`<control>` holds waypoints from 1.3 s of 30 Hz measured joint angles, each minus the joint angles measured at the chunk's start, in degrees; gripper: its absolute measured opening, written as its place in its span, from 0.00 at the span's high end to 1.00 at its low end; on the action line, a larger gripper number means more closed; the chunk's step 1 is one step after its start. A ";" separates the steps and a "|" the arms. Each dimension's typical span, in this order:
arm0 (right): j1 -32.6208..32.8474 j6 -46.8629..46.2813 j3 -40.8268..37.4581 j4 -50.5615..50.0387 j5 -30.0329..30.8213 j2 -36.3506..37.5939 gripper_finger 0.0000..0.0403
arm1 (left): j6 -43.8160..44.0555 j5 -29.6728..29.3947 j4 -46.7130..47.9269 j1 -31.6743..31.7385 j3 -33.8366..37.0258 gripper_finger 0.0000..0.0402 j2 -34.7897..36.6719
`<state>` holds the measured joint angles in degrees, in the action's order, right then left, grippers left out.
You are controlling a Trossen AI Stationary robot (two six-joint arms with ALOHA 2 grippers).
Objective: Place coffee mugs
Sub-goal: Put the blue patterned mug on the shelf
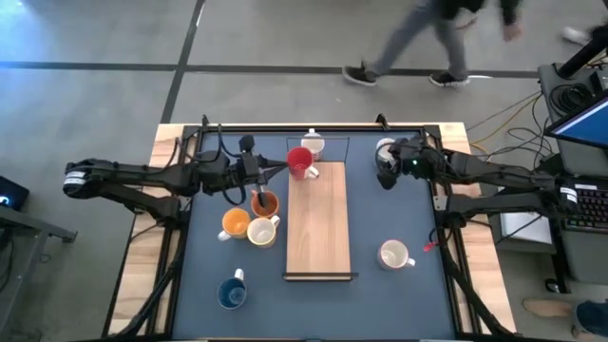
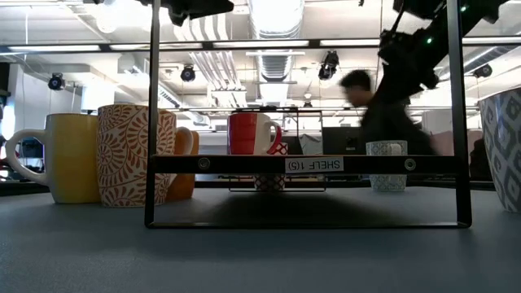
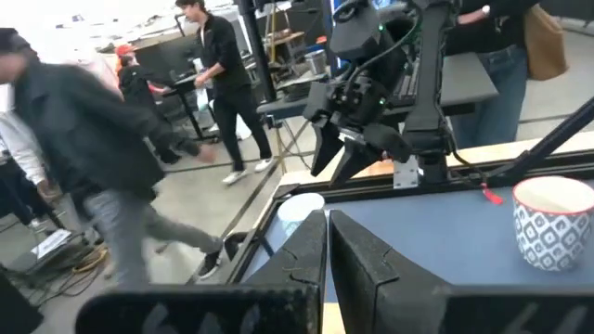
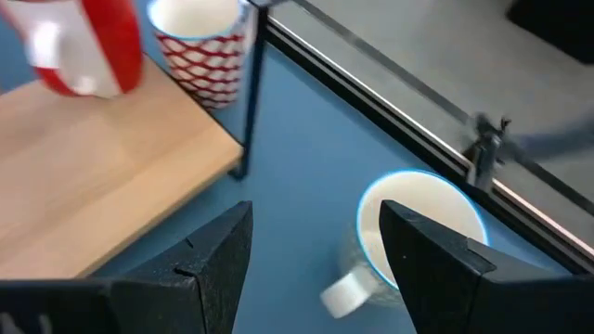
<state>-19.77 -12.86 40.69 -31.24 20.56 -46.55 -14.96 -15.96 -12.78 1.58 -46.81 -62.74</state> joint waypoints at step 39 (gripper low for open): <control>-10.45 -6.45 33.22 -32.33 -6.80 -38.31 0.44 | 6.48 -0.02 10.90 -0.02 0.11 1.00 -0.88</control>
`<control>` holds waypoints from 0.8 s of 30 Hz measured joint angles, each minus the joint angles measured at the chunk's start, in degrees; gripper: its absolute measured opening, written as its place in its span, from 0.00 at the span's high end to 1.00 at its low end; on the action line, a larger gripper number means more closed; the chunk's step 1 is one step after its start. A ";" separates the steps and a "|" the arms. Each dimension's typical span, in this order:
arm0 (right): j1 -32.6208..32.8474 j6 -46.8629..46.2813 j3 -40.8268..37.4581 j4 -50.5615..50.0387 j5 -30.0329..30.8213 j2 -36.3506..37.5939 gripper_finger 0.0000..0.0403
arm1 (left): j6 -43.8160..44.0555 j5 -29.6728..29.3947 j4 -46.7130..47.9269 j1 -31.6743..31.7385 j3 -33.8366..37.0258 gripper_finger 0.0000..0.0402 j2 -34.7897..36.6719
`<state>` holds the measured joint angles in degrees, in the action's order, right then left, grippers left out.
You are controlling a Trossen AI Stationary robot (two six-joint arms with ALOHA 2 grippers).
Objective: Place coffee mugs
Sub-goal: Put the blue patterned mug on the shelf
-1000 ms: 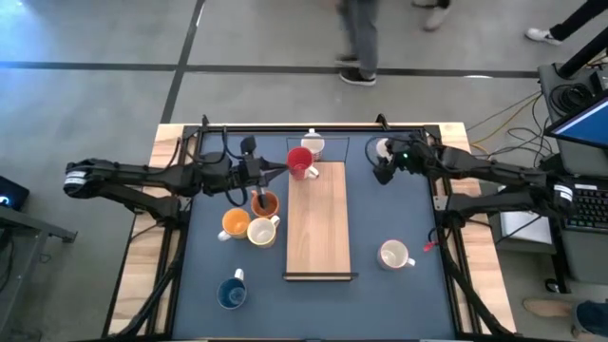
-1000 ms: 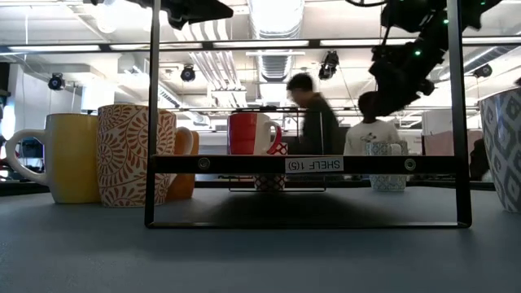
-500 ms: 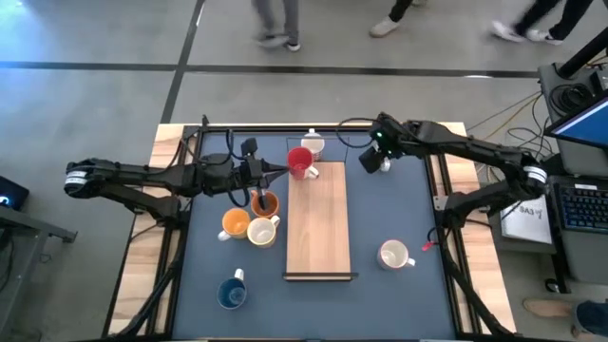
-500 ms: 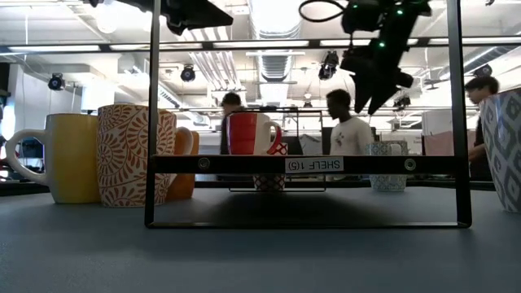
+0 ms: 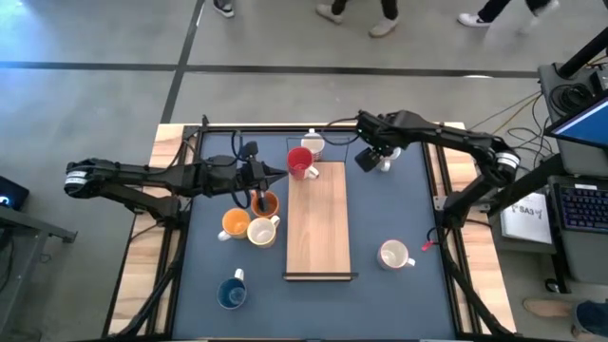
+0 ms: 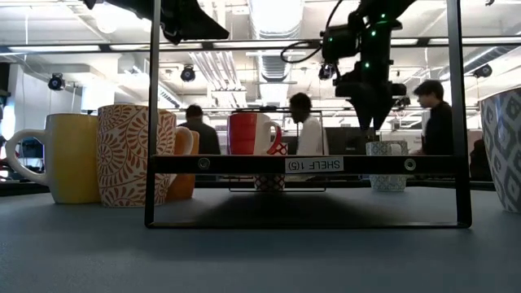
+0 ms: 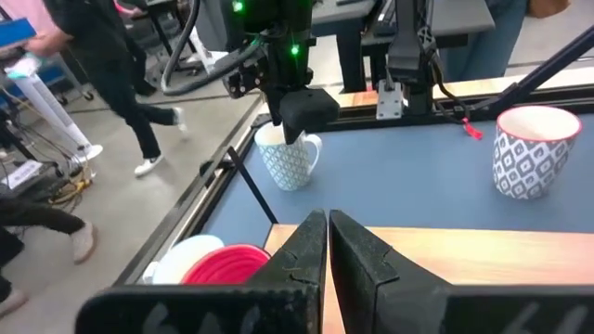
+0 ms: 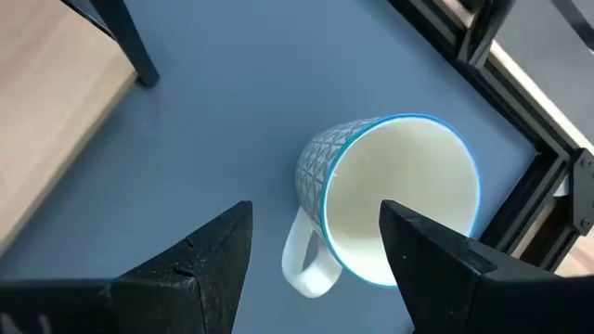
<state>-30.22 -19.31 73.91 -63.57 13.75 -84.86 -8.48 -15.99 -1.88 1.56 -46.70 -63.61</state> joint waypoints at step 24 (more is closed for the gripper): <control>-0.20 -0.16 -3.98 4.79 2.78 -5.98 0.52 | 2.59 0.02 1.21 -0.02 0.00 1.00 -0.02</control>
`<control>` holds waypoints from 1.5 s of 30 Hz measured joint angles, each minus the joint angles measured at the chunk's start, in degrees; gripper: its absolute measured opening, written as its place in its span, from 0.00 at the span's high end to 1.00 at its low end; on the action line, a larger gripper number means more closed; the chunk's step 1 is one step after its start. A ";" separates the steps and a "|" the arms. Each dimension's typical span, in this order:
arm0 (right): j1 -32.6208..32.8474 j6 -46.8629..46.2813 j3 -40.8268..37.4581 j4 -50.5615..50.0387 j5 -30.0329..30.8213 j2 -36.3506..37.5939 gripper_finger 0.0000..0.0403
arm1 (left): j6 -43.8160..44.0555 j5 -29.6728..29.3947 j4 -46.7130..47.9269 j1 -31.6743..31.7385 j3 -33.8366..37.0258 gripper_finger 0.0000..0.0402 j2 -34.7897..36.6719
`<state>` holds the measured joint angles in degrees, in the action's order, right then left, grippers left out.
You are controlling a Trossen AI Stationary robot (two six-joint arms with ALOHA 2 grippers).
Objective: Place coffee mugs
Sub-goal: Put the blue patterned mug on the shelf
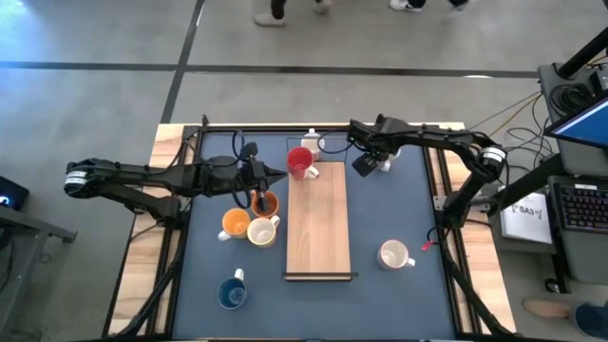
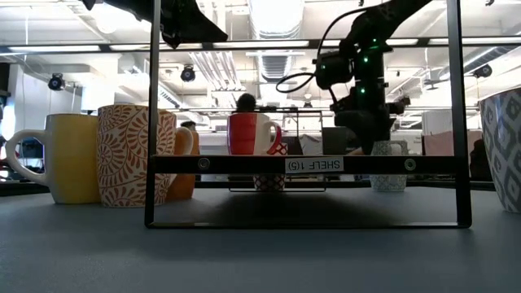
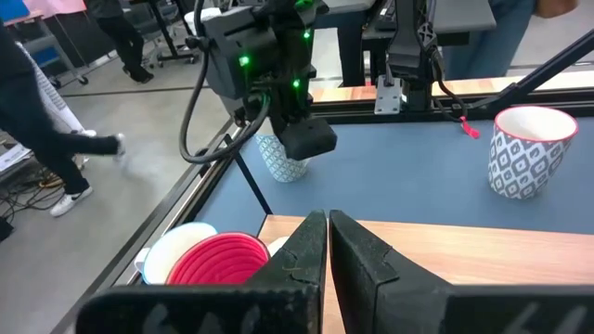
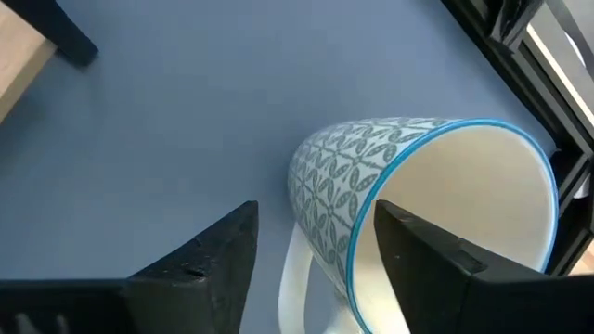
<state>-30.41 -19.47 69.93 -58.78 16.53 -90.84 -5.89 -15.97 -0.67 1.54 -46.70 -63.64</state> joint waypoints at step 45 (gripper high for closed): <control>28.32 -3.55 2.07 2.34 -6.48 20.00 0.97 | -1.50 0.02 -3.41 0.00 0.00 1.00 -0.02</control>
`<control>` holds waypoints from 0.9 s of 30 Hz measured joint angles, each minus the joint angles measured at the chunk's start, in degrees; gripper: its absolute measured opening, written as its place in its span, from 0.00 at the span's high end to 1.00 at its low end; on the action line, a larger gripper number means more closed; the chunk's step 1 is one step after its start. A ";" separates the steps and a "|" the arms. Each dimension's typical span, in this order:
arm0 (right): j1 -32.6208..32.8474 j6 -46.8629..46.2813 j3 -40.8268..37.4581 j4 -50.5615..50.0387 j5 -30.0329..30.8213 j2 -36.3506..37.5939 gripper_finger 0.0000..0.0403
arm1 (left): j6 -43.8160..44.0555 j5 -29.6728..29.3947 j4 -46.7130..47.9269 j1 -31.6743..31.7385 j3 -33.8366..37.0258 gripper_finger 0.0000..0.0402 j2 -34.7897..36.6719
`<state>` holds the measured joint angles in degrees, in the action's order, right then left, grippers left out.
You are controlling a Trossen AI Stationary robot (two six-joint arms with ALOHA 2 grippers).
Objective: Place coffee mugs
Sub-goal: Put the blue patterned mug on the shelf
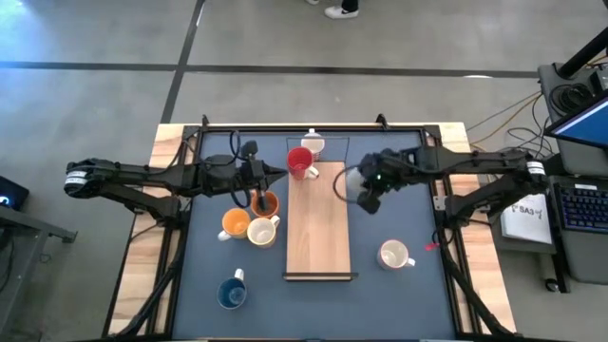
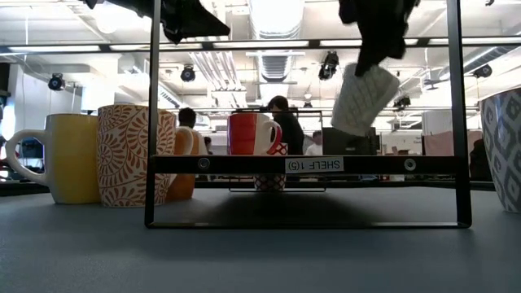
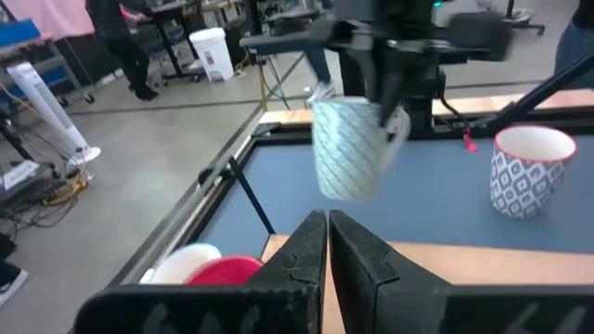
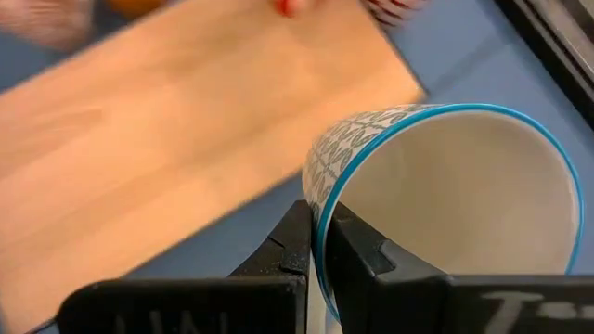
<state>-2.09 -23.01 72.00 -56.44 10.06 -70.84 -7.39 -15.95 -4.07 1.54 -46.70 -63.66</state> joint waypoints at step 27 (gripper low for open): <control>13.78 10.17 24.53 -6.26 -5.44 -27.68 0.97 | -3.39 0.01 -1.66 -0.01 -0.09 1.00 0.00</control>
<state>11.68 -12.84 96.53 -62.70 4.62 -98.52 -10.78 -15.94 -5.73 1.53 -46.78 -63.66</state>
